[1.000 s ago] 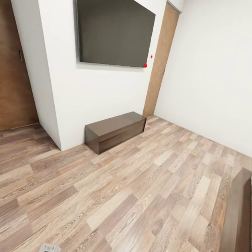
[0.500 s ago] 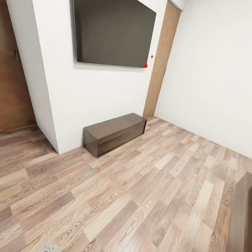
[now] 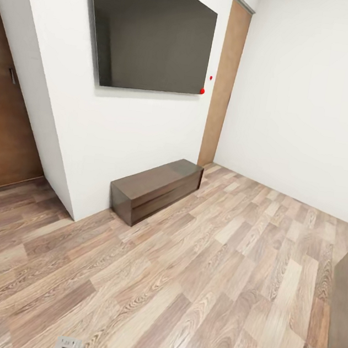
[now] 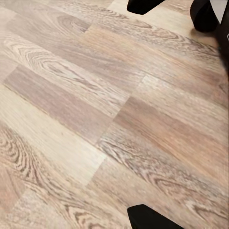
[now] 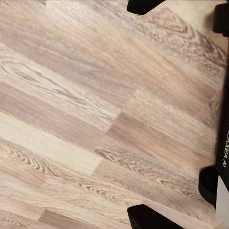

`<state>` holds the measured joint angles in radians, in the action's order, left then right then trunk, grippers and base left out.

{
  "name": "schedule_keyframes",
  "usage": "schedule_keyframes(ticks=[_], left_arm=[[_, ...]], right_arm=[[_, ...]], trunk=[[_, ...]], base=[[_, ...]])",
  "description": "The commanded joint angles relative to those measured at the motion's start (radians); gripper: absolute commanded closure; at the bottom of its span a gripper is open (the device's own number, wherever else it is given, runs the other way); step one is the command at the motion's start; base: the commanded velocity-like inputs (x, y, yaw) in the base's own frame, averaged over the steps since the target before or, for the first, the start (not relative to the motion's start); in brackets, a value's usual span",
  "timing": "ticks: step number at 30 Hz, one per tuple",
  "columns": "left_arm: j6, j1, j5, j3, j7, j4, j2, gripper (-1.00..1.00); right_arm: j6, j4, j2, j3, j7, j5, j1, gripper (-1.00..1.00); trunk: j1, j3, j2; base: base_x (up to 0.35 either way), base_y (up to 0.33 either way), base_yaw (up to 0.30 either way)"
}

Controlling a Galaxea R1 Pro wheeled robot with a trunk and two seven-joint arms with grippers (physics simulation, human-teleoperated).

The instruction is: In the bedroom, move the book from the bed onto either nightstand, and place the two sandals side by side next to the bed.

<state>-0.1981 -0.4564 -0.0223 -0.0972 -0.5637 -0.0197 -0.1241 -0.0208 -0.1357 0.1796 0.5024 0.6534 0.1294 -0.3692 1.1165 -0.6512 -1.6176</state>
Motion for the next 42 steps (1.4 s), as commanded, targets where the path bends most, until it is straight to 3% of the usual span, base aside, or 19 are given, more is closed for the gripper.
schedule_keyframes(ticks=[1, 21, 42], left_arm=[[0.0, -0.001, -0.002, -0.006, -0.005, 0.001, 0.0, -1.0], [0.0, -0.001, -0.002, -0.006, -0.005, 0.001, 0.0, -1.0], [0.0, -0.001, -0.002, -0.006, -0.005, 0.001, 0.0, -1.0]], right_arm=[[-0.002, -0.001, 0.0, 0.009, 0.004, 0.01, 0.0, -1.0], [-0.002, -0.001, 0.0, 0.009, 0.006, 0.013, 0.0, -1.0], [-0.002, -0.001, 0.0, 0.009, 0.006, 0.011, 0.0, -1.0]], trunk=[[0.001, -0.001, 0.0], [0.001, -0.001, 0.0], [0.001, -0.001, 0.0]], base=[[0.323, 0.0, 0.0], [0.311, 0.0, -0.008], [0.283, 0.0, -0.185]])
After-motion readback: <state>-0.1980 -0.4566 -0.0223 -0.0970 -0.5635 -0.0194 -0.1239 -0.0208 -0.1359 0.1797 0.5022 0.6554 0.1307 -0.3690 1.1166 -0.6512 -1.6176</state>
